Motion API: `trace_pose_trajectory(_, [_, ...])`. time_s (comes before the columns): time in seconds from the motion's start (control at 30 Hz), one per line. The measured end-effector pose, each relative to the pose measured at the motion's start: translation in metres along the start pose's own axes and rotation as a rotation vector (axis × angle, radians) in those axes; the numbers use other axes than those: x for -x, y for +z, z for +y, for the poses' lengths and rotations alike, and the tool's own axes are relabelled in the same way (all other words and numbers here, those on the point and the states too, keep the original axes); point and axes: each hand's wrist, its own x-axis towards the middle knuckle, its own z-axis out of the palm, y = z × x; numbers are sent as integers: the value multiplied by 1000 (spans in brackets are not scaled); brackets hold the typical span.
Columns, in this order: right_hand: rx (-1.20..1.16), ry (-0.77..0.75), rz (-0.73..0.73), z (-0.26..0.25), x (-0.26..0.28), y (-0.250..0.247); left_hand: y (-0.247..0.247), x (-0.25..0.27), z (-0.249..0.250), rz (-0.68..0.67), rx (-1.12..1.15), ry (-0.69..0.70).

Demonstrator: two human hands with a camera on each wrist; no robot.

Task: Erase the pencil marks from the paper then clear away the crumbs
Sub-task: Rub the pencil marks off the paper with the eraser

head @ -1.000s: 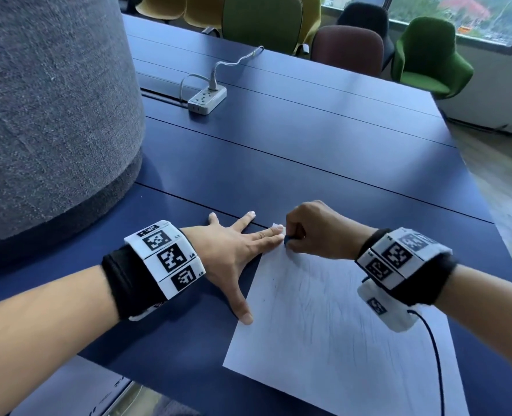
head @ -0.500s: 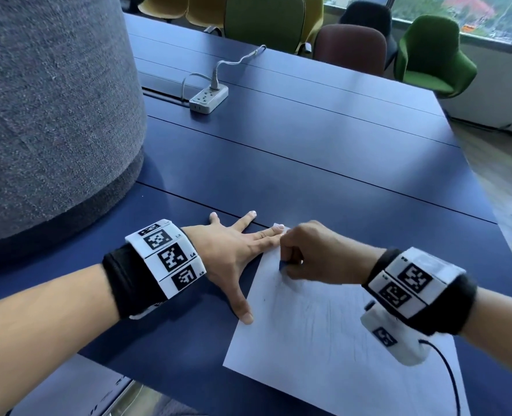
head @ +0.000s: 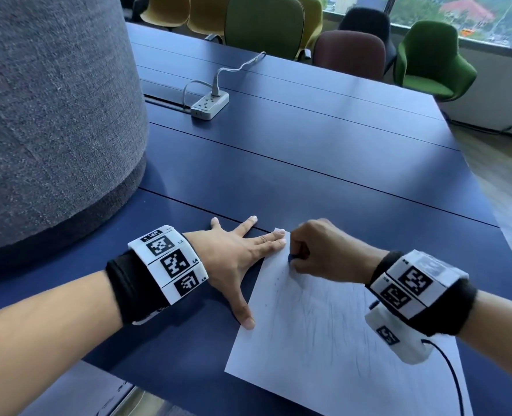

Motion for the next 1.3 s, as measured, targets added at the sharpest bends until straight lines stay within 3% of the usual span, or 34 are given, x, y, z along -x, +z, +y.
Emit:
trace_pose_trajectory(0.1, [1,-20,-59,-3,3,-1,0,0,-1,-1,1,1])
trace_pose_trajectory(0.23, [22,46,35,6,-4,-8,0,0,0,-2,-10,-1])
trace_pose_trajectory(0.4, [-16,-30,-74,-9,11,1,1,0,-1,1,7,10])
trace_pose_trajectory(0.53, [24,35,40,3,2,-5,0,0,-1,6,2,8])
trace_pose_trajectory(0.7, [-1,-127,-128,-19,18,6,1,-2,-2,7,5,15])
trace_pose_trajectory(0.83, [49,-54,-19,-9,4,-3,0,-2,-2,18,16,21])
trace_pose_trajectory(1.0, [21,-154,-118,-35,27,12,1,-2,0,7,2,4])
trace_pose_trajectory(1.2, [-14,-74,-4,-22,16,9,0,-1,-1,10,18,18])
trace_pose_trajectory(1.3, [-26,-134,-130,-39,27,13,1,-1,0,-3,-4,-3])
